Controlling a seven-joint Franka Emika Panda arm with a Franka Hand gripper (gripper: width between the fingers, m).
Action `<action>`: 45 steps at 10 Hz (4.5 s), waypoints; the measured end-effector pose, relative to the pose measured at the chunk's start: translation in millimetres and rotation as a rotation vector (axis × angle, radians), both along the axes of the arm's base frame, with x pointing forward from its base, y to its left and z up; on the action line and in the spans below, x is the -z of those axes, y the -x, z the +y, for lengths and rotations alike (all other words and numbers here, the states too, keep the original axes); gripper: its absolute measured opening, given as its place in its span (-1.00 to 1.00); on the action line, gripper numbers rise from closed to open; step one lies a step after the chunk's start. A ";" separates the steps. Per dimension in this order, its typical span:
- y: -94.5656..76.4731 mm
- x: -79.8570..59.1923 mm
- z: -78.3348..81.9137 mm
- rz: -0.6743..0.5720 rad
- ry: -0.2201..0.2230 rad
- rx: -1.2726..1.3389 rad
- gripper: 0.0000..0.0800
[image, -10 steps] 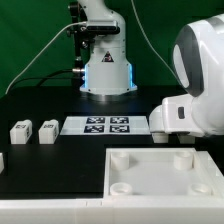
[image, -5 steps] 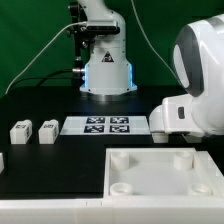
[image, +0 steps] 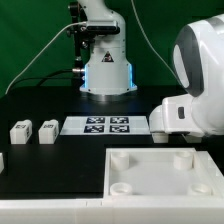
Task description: Assemble one leg
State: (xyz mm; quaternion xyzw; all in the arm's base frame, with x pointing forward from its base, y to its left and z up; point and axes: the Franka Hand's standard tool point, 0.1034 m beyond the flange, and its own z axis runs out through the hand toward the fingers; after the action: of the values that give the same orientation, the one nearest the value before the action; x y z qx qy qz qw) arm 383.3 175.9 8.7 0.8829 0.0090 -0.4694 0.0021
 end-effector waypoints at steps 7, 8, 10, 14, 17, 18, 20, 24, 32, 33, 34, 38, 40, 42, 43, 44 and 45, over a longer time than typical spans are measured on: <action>-73.7 -133.0 -45.8 -0.240 -0.108 -0.054 -0.27; -79.8 -138.9 -46.0 -0.367 -0.108 -0.048 -0.27; -93.0 -161.1 -50.2 -0.597 -0.103 -0.036 -0.27; -104.5 -159.2 -51.7 -1.021 -0.117 -0.025 -0.27; -158.8 -188.3 -69.9 -1.225 -0.116 -0.063 -0.27; -184.8 -193.7 -67.3 -1.355 -0.135 -0.045 -0.27; -198.8 -177.2 -64.2 -1.523 -0.166 -0.007 -0.27; -191.1 -159.4 -63.9 -1.623 -0.175 0.018 -0.27; -252.4 -149.0 -63.5 -1.527 -0.171 -0.046 -0.27; -252.0 -148.1 -63.6 -1.526 -0.171 -0.046 -0.27; -251.5 -146.8 -63.4 -1.523 -0.171 -0.047 -0.27; -254.6 -113.7 -65.0 -1.476 -0.165 -0.065 -0.27; -250.1 -99.8 -60.1 -1.482 -0.169 -0.070 -0.27; -248.4 -91.0 -61.8 -1.480 -0.167 -0.070 -0.27; -242.8 -81.3 -55.0 -1.485 -0.174 -0.076 -0.27; -242.0 -80.1 -52.9 -1.499 -0.176 -0.080 -0.27; -240.9 -79.7 -53.9 -1.511 -0.175 -0.081 -0.27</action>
Offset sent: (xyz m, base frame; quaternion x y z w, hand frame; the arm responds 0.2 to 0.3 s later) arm 0.0169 -0.0206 0.0687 -0.0150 0.0681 -0.0702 0.9951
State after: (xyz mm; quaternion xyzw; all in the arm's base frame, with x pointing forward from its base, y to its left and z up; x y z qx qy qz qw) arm 624.2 122.0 88.4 0.9601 0.0747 0.2656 -0.0450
